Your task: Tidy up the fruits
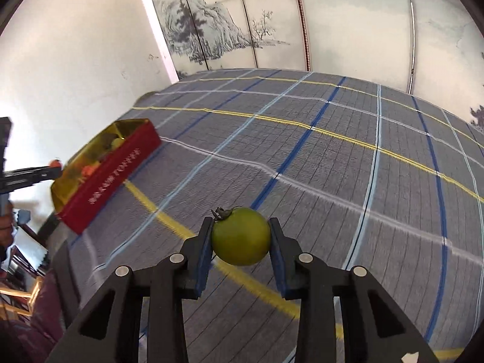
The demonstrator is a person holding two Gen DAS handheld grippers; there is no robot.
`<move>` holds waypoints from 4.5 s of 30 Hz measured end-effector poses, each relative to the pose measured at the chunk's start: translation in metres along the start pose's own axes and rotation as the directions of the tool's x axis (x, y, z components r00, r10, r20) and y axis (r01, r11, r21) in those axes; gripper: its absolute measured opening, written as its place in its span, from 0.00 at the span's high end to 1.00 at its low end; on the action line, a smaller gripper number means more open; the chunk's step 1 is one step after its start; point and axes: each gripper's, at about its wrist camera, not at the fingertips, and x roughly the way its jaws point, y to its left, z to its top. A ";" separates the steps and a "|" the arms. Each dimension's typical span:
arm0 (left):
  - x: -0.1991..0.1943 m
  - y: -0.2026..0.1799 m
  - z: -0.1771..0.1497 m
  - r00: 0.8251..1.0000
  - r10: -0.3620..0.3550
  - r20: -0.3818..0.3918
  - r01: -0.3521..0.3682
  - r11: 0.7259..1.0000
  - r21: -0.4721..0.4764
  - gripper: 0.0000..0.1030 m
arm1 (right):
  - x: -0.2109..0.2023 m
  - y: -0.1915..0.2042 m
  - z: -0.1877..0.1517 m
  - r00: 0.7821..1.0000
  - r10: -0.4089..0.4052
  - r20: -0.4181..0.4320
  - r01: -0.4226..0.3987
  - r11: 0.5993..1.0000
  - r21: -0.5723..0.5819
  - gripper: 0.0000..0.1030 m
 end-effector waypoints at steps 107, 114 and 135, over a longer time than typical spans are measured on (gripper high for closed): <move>-0.126 0.044 -0.071 0.893 0.196 0.405 -0.203 0.979 -0.027 0.04 | -0.028 0.266 0.051 0.962 0.195 0.189 -0.128 0.939 -0.319 0.08; -0.163 0.041 -0.067 0.875 0.178 0.449 -0.166 0.984 -0.067 0.00 | -0.074 0.260 0.038 0.944 0.179 0.276 -0.085 0.944 -0.320 0.02; -0.229 0.007 -0.085 0.804 0.163 0.572 -0.172 0.984 -0.038 0.00 | -0.145 0.251 0.011 0.906 0.162 0.391 -0.033 0.948 -0.317 0.00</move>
